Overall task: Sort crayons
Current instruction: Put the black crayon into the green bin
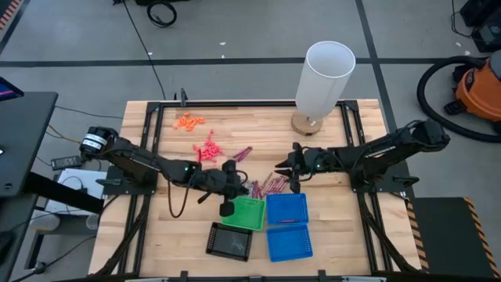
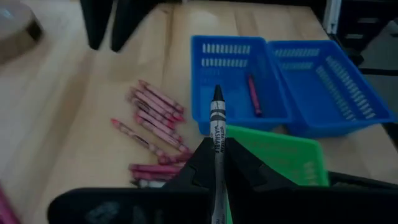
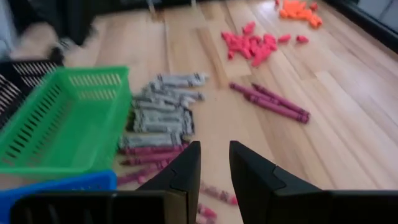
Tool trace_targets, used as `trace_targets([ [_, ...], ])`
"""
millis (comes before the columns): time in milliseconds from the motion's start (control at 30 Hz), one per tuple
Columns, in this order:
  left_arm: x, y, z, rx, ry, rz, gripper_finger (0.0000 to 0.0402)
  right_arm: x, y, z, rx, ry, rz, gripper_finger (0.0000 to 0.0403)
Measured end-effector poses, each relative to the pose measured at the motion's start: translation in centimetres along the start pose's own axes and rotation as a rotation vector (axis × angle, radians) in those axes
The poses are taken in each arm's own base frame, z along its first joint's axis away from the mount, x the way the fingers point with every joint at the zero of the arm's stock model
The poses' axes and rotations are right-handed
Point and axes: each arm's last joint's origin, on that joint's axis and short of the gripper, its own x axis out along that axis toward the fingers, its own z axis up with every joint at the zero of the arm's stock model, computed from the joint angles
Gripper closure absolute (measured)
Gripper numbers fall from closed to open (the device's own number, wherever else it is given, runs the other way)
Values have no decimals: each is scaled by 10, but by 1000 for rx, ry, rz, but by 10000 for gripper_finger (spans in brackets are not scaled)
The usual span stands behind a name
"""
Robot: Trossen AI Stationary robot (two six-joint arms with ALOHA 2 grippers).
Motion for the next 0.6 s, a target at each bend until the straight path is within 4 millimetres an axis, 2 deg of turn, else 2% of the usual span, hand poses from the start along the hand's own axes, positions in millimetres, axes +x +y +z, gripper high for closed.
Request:
trace_targets([
  [300, 12, -13, -17, -17, 70, 34, 383, -7, 1, 10, -25, -25, 2, 310],
  [433, 14, -13, -20, 84, 88, 34, 383, -8, -5, 18, -61, -85, -23, 310],
  [600, 16, -8, -17, 249, 74, 51, 383, -7, -24, 28, -122, -172, -95, 310],
])
